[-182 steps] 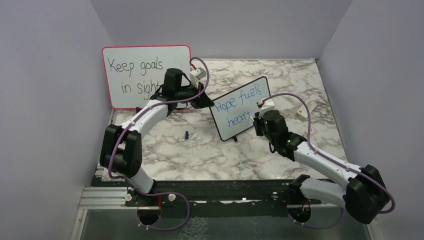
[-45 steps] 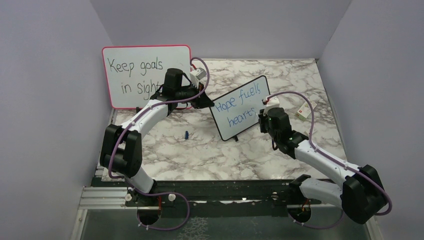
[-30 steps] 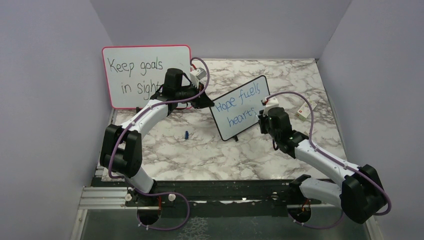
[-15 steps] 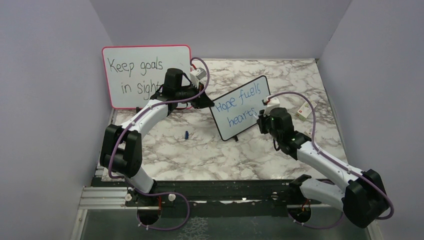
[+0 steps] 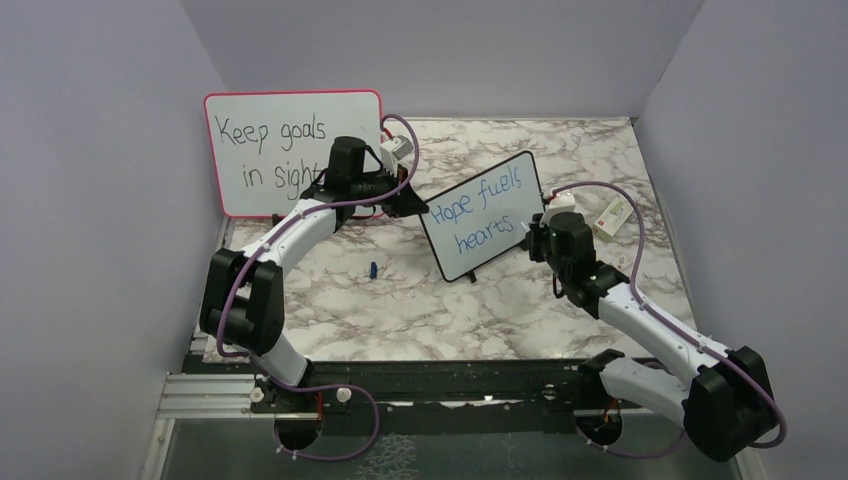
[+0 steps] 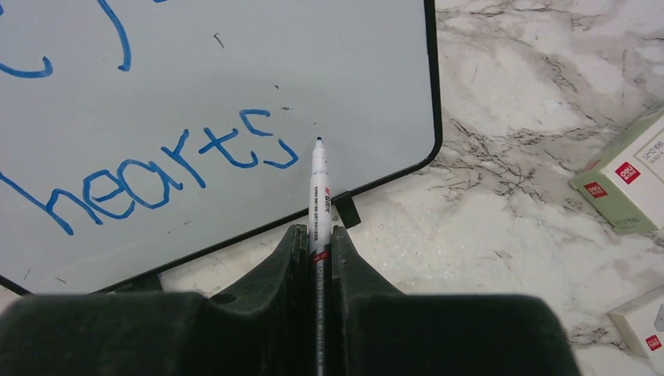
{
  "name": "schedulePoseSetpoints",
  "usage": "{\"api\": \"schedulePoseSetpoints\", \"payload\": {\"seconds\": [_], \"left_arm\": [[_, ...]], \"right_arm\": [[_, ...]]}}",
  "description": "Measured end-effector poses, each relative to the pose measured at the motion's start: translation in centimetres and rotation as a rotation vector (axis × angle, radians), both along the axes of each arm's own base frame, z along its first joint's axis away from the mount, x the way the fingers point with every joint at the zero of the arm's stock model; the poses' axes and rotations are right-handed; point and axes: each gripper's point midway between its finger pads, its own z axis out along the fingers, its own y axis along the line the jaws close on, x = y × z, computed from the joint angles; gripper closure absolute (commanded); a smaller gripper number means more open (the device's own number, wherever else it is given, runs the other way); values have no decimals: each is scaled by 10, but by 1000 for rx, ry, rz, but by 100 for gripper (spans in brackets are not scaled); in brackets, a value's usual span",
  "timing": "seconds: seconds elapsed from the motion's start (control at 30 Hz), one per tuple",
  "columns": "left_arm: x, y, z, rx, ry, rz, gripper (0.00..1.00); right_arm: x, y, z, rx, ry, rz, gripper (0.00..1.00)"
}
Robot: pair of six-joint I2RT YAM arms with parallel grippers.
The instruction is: Write a sentence on the whiteboard
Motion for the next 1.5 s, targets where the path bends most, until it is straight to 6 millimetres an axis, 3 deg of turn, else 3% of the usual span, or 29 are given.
{"api": "schedulePoseSetpoints", "payload": {"seconds": [0.73,1.13,1.3,1.5], "left_arm": [[0,0,0,0,1,-1,100],[0,0,0,3,1,2,100],[-1,0,0,5,3,4,97],[-3,0,2,9,0,7,84]], "right_arm": [[13,5,-9,27,9,15,99],[5,1,-7,30,22,11,99],[-9,-7,8,51,20,-14,99],[-21,-14,52,109,-60,-32,99]]}}
